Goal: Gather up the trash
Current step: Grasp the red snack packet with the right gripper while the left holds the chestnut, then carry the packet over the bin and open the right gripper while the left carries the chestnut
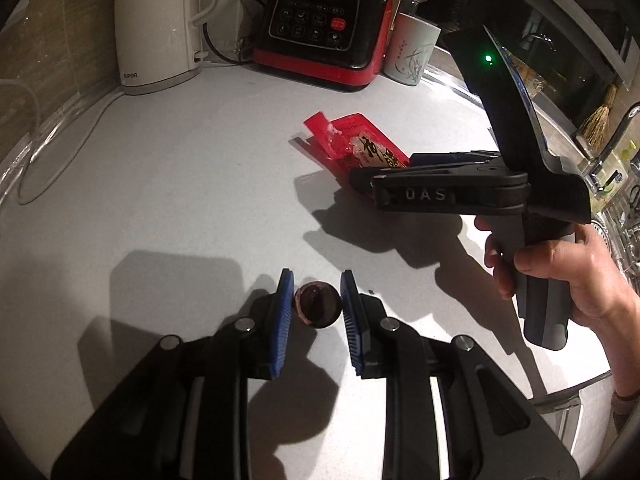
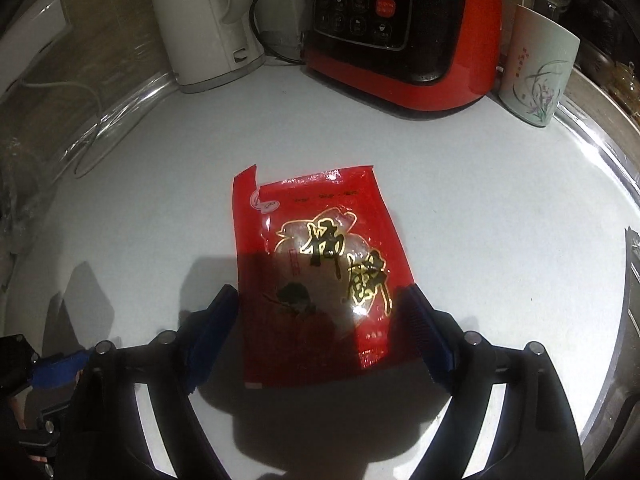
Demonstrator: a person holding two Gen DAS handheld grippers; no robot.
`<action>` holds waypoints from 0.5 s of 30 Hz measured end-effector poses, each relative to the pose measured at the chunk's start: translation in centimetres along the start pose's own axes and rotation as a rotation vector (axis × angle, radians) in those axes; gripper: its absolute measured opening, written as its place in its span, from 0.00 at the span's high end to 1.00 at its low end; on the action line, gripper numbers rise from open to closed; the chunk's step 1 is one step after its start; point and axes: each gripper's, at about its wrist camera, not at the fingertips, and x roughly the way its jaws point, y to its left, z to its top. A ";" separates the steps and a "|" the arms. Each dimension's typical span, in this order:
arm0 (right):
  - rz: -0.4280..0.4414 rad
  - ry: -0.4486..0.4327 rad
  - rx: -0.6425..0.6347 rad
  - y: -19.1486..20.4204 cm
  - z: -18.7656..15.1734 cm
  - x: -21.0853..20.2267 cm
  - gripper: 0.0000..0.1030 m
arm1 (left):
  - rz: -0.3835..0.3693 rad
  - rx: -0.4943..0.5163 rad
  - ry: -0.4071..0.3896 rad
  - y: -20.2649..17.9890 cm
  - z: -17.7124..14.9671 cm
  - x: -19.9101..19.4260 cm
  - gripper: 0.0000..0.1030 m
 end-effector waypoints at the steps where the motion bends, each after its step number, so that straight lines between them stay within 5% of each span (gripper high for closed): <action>1: -0.009 -0.001 -0.004 0.0 0.2 0.2 0.19 | 0.003 0.001 0.000 -0.1 0.1 0.1 0.77; 6: -0.026 -0.014 -0.053 0.8 0.7 0.8 0.42 | 0.001 -0.008 -0.001 -0.2 0.2 0.0 0.77; 9: -0.028 -0.014 -0.069 0.9 0.5 0.6 0.84 | 0.007 -0.015 0.001 -0.2 0.3 -0.1 0.77; 11: -0.014 -0.016 -0.059 0.5 0.4 0.5 0.97 | 0.012 -0.018 -0.001 -0.3 0.4 -0.2 0.77; 15: 0.020 -0.023 -0.038 -0.3 -0.7 -0.6 0.99 | 0.023 -0.014 -0.006 -0.7 0.4 -0.6 0.77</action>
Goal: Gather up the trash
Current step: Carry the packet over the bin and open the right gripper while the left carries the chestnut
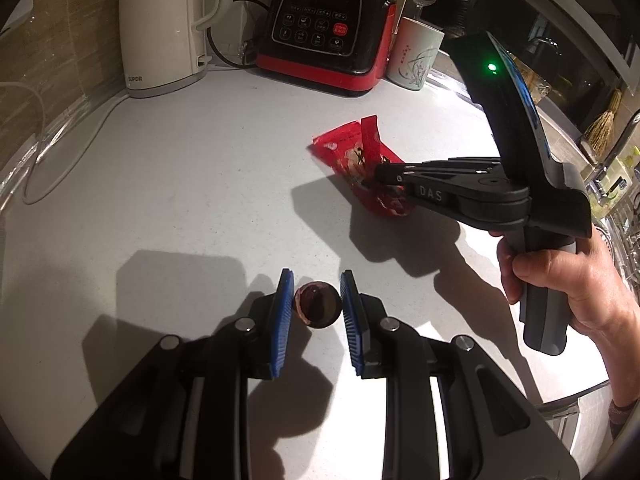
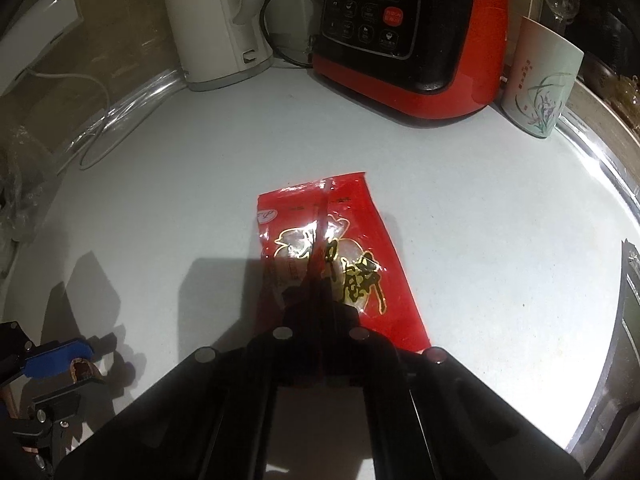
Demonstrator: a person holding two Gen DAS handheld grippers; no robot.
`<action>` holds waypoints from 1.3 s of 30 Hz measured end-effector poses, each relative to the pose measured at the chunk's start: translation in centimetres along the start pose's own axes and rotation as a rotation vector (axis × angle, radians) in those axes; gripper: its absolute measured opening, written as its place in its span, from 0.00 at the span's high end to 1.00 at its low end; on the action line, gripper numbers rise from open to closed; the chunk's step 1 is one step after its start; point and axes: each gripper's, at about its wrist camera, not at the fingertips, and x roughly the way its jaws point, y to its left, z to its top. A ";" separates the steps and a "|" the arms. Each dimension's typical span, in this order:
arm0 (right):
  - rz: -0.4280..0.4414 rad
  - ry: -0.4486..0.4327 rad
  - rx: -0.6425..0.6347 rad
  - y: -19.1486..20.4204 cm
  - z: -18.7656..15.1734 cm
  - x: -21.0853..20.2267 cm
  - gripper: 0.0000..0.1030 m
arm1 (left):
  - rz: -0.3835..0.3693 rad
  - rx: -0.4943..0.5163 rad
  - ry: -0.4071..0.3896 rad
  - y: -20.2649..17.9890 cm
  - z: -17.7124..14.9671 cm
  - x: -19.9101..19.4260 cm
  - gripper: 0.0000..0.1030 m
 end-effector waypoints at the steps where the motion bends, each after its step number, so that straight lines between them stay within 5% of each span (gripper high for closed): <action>1: 0.003 -0.008 0.000 -0.1 -0.5 -0.7 0.99 | 0.001 -0.002 -0.001 0.0 0.0 -0.1 0.77; 10: 0.059 -0.084 0.011 -0.1 -4.0 -7.6 0.99 | 0.015 -0.019 -0.016 -1.3 -1.2 -2.0 0.77; 20: 0.121 -0.116 0.009 1.6 -11.4 -16.1 0.99 | 0.011 -0.038 -0.021 -4.5 -5.0 -5.2 0.77; 30: 0.173 -0.124 -0.017 4.3 -20.9 -24.6 0.99 | 0.012 -0.025 -0.034 -10.3 -11.4 -10.7 0.77; 39: 0.243 -0.077 -0.037 6.5 -29.1 -28.4 0.99 | 0.030 -0.013 -0.017 -14.9 -18.0 -14.3 0.77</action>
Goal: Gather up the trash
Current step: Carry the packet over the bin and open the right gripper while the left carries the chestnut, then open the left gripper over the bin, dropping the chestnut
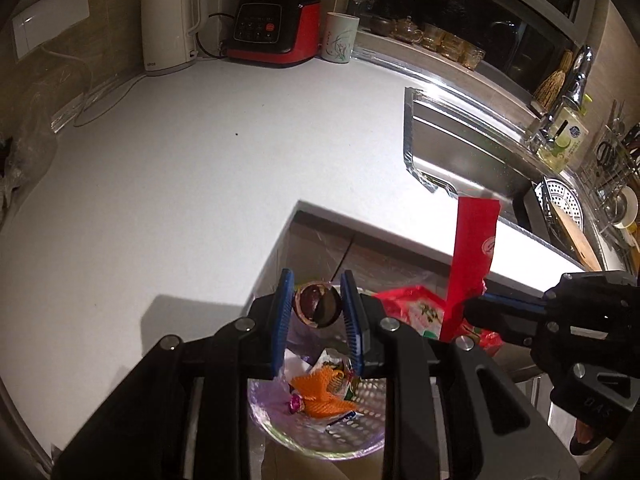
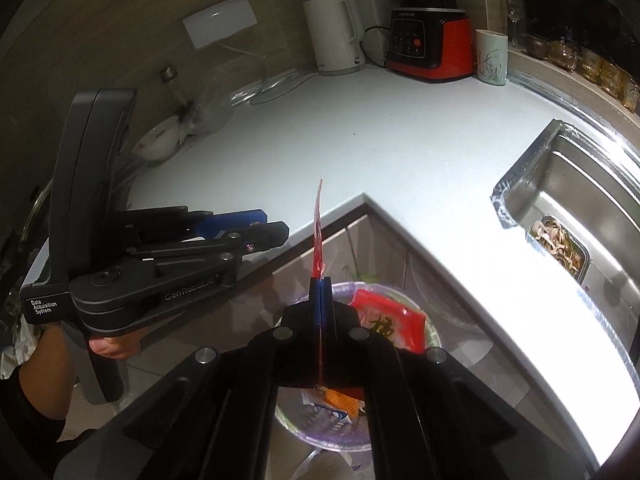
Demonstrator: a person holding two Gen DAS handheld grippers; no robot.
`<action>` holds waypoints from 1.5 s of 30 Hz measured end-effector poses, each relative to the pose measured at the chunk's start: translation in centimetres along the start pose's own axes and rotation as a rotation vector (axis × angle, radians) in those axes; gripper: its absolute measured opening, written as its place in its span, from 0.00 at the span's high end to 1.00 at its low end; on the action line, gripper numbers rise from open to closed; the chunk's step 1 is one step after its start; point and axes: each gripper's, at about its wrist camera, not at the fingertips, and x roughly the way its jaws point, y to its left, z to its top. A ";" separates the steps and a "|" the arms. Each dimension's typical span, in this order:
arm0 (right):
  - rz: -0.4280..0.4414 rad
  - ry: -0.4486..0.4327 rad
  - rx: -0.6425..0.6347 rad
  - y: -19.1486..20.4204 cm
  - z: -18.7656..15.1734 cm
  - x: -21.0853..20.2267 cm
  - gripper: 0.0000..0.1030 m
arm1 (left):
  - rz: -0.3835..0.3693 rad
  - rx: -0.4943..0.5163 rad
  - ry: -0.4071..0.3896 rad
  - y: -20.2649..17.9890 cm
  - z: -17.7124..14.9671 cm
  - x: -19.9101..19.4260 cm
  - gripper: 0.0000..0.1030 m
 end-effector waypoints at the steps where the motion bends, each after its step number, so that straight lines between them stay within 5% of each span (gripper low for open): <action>1: 0.009 0.007 -0.001 0.3 -0.7 -0.2 0.99 | 0.004 -0.001 0.004 -0.3 -0.7 -0.3 0.77; 19: 0.041 0.121 -0.030 1.3 -5.1 2.9 0.98 | 0.046 -0.072 0.023 0.0 -4.4 -1.5 0.77; 20: 0.036 0.140 -0.031 1.2 -5.3 3.7 0.95 | 0.046 -0.073 0.027 0.1 -4.4 -1.4 0.77; 23: 0.016 0.198 -0.026 0.9 -6.0 5.4 0.45 | 0.053 -0.081 0.039 0.5 -4.4 -1.0 0.77; 24: 0.002 0.189 -0.032 1.0 -6.1 5.4 0.40 | 0.053 -0.083 0.042 0.5 -4.4 -0.9 0.77; 33: -0.018 0.159 -0.033 0.8 -5.4 4.4 0.25 | 0.047 -0.070 0.042 0.6 -4.0 -0.6 0.77; 45: -0.066 0.115 -0.012 -0.4 -4.3 1.3 0.19 | -0.025 -0.016 0.124 -1.8 -5.2 3.1 0.77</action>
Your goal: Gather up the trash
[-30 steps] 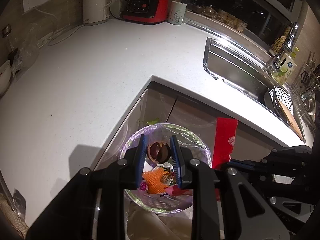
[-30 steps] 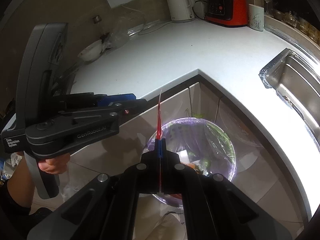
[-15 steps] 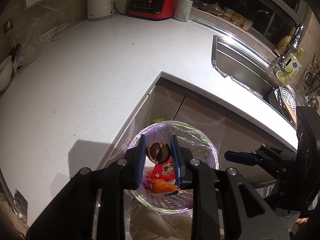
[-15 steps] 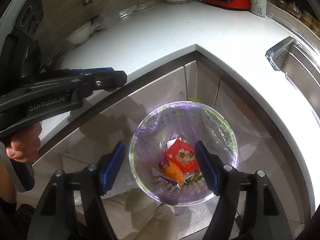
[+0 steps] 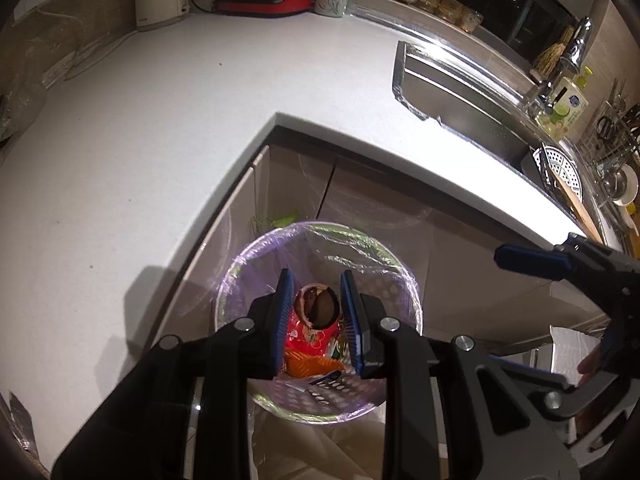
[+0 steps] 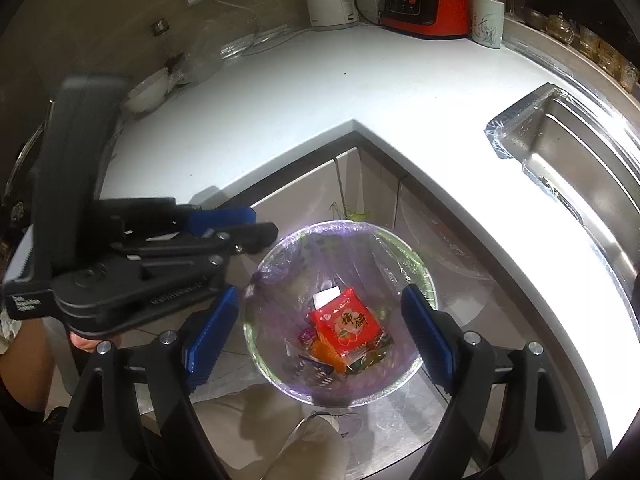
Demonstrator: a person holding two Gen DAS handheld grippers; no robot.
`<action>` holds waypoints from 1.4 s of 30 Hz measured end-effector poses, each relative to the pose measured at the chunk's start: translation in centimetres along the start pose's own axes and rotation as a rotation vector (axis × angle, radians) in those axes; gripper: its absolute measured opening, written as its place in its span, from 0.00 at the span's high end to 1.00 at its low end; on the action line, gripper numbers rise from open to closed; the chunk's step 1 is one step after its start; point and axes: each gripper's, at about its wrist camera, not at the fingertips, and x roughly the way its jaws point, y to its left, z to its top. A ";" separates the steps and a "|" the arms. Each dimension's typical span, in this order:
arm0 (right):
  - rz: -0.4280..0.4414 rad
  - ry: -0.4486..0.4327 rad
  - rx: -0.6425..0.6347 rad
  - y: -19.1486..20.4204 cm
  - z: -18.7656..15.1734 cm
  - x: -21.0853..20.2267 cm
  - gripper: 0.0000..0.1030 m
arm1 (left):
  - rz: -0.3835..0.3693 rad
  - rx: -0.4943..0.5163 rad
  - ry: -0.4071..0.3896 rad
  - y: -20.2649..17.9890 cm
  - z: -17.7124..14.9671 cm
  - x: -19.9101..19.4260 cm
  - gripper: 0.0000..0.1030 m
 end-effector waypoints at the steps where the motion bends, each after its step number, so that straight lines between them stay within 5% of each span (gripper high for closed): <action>1: -0.005 -0.001 0.002 -0.1 -0.1 -0.2 0.19 | -0.008 0.005 0.019 -0.2 -0.2 0.8 0.77; 4: -0.014 0.002 0.008 -0.5 -0.2 -0.5 0.19 | -0.031 0.013 0.073 -0.4 -0.9 3.0 0.74; 9: -0.025 0.008 0.019 -0.8 -0.5 -0.7 0.19 | -0.050 0.020 0.110 -0.9 -2.1 4.9 0.28; 12: -0.024 0.010 0.023 -0.9 -0.7 -0.7 0.19 | -0.042 0.043 0.099 -1.5 -2.4 4.7 0.20; 26: -0.005 -0.055 0.055 -0.7 0.6 -2.2 0.19 | 0.024 0.078 -0.007 -1.7 0.5 0.6 0.10; 42: -0.077 -0.314 0.087 -2.0 7.8 -9.5 0.14 | 0.176 0.037 -0.211 -0.2 7.8 -6.6 0.08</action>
